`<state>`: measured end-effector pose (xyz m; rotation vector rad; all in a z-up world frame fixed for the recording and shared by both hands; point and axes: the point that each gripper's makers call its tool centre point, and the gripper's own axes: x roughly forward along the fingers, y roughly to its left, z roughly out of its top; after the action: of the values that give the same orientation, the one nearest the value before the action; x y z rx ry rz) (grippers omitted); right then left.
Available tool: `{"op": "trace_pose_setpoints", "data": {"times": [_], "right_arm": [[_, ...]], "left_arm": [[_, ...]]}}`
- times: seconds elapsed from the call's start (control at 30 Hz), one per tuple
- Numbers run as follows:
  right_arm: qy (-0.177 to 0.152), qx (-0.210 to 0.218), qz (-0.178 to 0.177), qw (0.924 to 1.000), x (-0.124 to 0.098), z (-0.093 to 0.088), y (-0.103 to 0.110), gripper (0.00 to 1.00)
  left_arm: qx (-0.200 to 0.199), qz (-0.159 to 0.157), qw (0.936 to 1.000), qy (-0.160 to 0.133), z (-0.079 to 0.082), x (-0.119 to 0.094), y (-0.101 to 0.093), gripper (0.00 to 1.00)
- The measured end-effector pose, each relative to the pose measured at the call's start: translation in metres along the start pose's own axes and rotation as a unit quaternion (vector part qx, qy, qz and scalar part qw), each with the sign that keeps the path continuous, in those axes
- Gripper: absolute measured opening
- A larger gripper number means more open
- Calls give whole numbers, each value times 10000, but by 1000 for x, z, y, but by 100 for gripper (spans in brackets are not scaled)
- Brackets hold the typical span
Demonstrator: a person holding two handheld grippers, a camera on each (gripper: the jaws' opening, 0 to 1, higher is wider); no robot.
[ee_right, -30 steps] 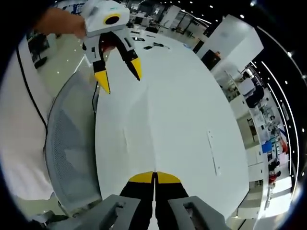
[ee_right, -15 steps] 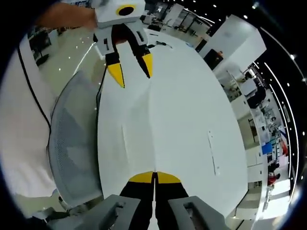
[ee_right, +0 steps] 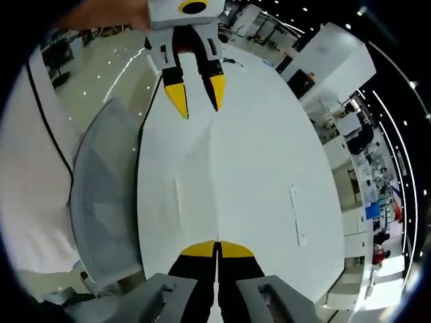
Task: Arrange the food packaging bags into a neat stack by flattening each bag and aligning their edges.
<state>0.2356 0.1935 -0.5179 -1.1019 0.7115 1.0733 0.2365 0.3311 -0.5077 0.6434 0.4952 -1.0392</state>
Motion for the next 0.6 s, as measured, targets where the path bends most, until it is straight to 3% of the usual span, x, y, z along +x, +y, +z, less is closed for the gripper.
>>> {"op": "trace_pose_setpoints", "data": {"times": [0.2,0.6], "right_arm": [[6,-21,-4,10000,-1,2,-1,0],[32,-95,15,9999,-6,5,-1,0]], "left_arm": [[363,-124,9989,273,4,3,-4,22],[704,-288,9961,450,8,5,-4,18]]}}
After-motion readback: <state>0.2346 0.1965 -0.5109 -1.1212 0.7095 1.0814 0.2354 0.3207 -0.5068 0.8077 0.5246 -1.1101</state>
